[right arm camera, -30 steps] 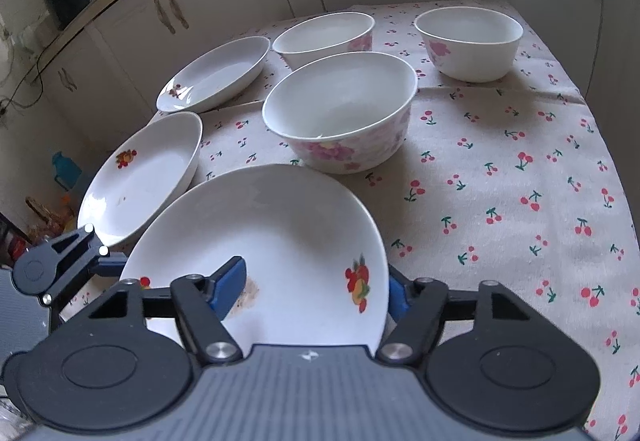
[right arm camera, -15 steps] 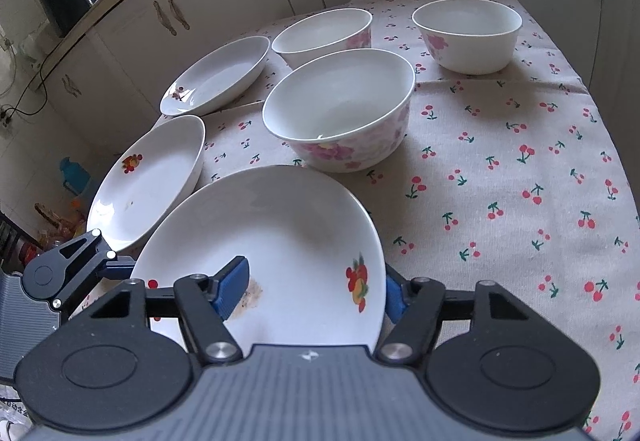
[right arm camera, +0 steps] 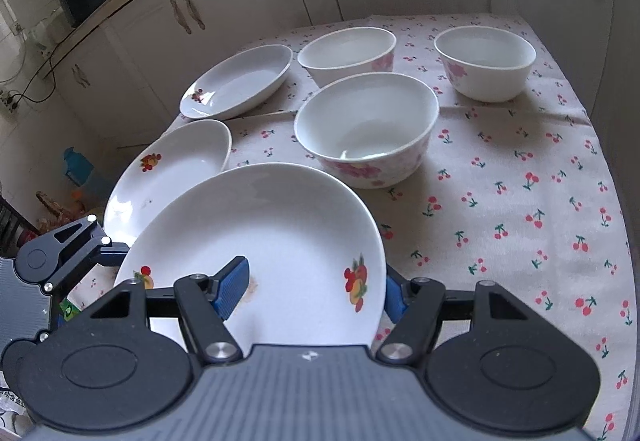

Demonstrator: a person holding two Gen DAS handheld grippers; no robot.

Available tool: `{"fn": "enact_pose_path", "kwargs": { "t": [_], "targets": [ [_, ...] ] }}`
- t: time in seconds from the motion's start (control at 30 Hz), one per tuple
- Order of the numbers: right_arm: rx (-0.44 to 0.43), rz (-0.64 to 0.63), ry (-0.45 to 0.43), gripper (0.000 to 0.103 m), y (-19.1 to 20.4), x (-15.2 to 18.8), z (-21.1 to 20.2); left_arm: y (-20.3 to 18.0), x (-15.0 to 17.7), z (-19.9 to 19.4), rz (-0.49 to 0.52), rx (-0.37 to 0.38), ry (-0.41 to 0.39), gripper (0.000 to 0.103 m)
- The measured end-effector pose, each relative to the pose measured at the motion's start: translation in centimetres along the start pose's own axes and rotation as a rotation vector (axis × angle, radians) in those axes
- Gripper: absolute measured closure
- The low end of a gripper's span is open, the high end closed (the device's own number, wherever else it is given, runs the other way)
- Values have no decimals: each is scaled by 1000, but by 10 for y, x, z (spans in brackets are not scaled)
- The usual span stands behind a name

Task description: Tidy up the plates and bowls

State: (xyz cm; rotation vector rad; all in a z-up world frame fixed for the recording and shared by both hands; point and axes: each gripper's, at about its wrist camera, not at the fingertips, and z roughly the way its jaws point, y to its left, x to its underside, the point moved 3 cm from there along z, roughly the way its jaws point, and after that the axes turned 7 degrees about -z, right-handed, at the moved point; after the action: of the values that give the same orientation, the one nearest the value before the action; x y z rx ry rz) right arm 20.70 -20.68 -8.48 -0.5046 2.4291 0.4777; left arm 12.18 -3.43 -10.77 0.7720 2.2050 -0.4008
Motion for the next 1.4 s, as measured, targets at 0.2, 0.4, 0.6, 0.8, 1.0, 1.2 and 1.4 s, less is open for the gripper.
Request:
{"fn": "enact_pose_path", "kwargs": {
  "t": [0.2, 0.4, 0.6, 0.8, 1.0, 1.2, 1.4],
  "targets": [
    [-23, -24, -13, 30, 15, -12, 3, 13, 0, -15, -9, -30, -4, 1],
    [-54, -60, -23, 30, 36, -30, 15, 34, 2, -29, -17, -71, -4, 1],
    [-85, -96, -20, 30, 59, -48, 35, 63, 7, -40, -40, -102, 13, 1],
    [-107, -126, -9, 30, 79, -66, 56, 91, 11, -46, -66, -131, 16, 1],
    [-112, -145, 12, 30, 92, -77, 74, 112, 15, -47, -91, -139, 13, 1],
    [-105, -159, 31, 30, 99, -81, 86, 126, 21, -43, -111, -136, 21, 1],
    [-92, -162, 42, 30, 100, -83, 90, 131, 23, -42, -115, -126, 23, 1]
  ]
}}
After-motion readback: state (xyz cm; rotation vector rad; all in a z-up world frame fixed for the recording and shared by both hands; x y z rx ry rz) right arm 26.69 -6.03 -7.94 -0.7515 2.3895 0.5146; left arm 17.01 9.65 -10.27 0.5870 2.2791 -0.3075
